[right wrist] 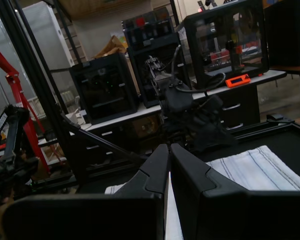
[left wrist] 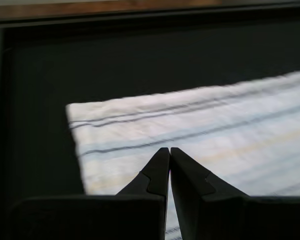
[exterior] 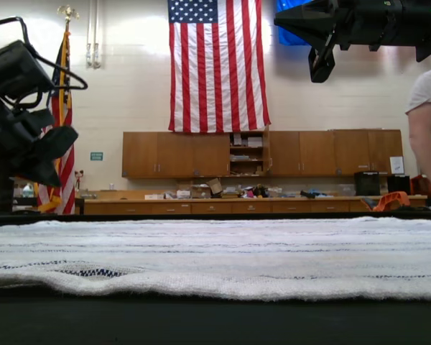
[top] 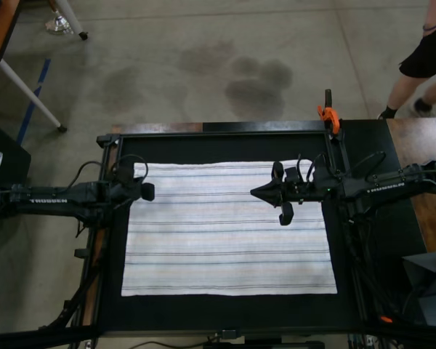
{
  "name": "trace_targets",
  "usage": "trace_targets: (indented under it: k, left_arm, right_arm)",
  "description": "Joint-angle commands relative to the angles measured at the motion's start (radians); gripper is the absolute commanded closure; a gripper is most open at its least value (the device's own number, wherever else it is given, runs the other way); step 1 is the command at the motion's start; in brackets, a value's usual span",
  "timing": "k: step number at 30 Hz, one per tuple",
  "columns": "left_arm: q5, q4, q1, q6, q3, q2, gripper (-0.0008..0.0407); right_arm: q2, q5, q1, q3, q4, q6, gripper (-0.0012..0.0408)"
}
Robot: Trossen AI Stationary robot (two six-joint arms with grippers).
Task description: Fold the towel
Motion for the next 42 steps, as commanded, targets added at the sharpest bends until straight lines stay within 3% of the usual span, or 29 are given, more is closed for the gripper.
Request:
trace_targets:
  k: [1, 11, 16, 20, 23, 37, 42]
  left_arm:
    - [0.003, -0.003, 0.039, 0.002, 0.001, 0.005, 0.0399]
    - [0.138, 0.018, 0.255, 0.031, 0.002, 0.089, 0.0382]
    - [0.203, 0.082, 0.293, 0.070, 0.000, 0.131, 0.0306]
    - [0.206, 0.096, 0.314, 0.066, -0.001, 0.179, 0.0231]
    - [0.206, 0.105, 0.335, 0.066, -0.001, 0.217, 0.0204]
    - [0.204, 0.208, 0.432, 0.071, -0.006, 0.387, 0.0203]
    - [0.161, 0.232, 0.436, 0.074, -0.006, 0.425, 0.0203]
  right_arm:
    - [0.000, 0.000, 0.000, 0.000, 0.000, 0.007, 0.0396]
    - [0.000, 0.000, 0.001, 0.000, -0.003, 0.080, 0.0396]
    - [0.000, 0.001, 0.000, 0.000, -0.010, 0.134, 0.0396]
    - [0.000, 0.001, 0.000, 0.000, -0.031, 0.133, 0.0396]
    - [0.000, 0.002, 0.000, 0.000, -0.058, 0.135, 0.0396]
    - [0.000, 0.002, 0.000, 0.000, -0.063, 0.142, 0.0396]
    - [0.001, 0.002, 0.000, 0.000, -0.064, 0.142, 0.0396]
